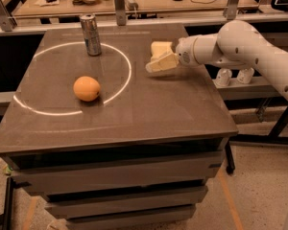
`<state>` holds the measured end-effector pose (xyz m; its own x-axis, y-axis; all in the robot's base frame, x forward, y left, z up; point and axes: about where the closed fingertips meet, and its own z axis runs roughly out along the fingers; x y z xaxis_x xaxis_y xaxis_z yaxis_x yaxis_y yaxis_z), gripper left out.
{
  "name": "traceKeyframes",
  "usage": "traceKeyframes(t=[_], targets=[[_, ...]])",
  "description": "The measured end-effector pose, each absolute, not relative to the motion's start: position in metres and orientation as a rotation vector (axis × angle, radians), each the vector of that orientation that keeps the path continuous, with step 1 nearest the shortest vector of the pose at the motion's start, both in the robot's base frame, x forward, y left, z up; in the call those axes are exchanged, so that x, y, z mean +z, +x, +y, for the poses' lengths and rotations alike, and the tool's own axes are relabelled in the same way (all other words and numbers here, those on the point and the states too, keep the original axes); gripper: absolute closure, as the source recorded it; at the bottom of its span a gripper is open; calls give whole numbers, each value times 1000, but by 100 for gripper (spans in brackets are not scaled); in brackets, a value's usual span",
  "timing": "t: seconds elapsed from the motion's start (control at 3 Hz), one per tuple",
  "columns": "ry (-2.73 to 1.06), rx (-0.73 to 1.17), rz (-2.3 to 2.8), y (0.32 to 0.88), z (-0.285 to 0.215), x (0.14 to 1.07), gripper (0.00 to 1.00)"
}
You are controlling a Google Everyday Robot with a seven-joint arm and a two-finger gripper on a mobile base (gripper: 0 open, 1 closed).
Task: Pick sponge
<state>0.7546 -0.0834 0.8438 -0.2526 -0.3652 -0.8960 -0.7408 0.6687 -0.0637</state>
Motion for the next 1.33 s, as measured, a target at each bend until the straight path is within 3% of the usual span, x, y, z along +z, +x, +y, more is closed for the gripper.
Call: traceKeyframes(t=[0.33, 1.33], targets=[[-883, 473, 1859, 758, -81, 841, 16], [-872, 520, 1849, 758, -84, 838, 85]])
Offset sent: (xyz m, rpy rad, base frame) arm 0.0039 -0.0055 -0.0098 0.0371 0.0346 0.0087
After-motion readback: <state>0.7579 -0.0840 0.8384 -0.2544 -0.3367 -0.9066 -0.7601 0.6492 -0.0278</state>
